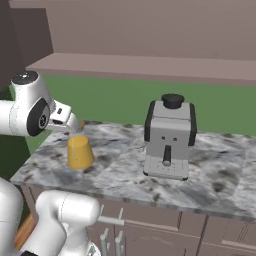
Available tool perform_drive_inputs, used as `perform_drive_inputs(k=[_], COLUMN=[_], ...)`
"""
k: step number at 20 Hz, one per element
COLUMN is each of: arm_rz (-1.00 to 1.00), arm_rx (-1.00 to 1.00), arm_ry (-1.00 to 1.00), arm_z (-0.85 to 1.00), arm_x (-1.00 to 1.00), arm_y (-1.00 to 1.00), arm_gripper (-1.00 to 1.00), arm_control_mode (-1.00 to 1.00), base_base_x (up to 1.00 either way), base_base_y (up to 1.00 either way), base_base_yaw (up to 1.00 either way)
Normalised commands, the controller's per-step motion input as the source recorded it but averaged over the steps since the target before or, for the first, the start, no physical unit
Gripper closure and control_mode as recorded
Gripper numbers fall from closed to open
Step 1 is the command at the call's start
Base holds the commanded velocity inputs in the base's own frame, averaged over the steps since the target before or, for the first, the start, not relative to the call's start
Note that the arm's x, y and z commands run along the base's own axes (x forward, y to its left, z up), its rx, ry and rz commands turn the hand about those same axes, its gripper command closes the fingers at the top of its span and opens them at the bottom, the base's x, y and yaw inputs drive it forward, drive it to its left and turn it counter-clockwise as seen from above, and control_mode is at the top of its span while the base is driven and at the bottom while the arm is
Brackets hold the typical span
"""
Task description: There is a tray on the dining counter. Grab the cup, mug, and pitcher and place them on the tray. The pitcher may be placed next to the tray if it cannot fit the tray.
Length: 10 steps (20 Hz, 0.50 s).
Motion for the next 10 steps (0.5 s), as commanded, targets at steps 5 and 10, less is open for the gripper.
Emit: perform_drive_inputs(k=[5,10], arm_rz=[0.05,0.05], arm_rx=[0.00,0.00], arm_ry=[0.00,0.00], arm_z=[-0.29,-0.28], arm_x=[0.15,0.21], arm_y=[0.05,0.00], arm_gripper=[-1.00,-1.00], arm_control_mode=[-1.00,-1.00], base_base_x=[0.00,0.00], base_base_y=[0.00,0.00], base_base_yaw=[0.00,0.00])
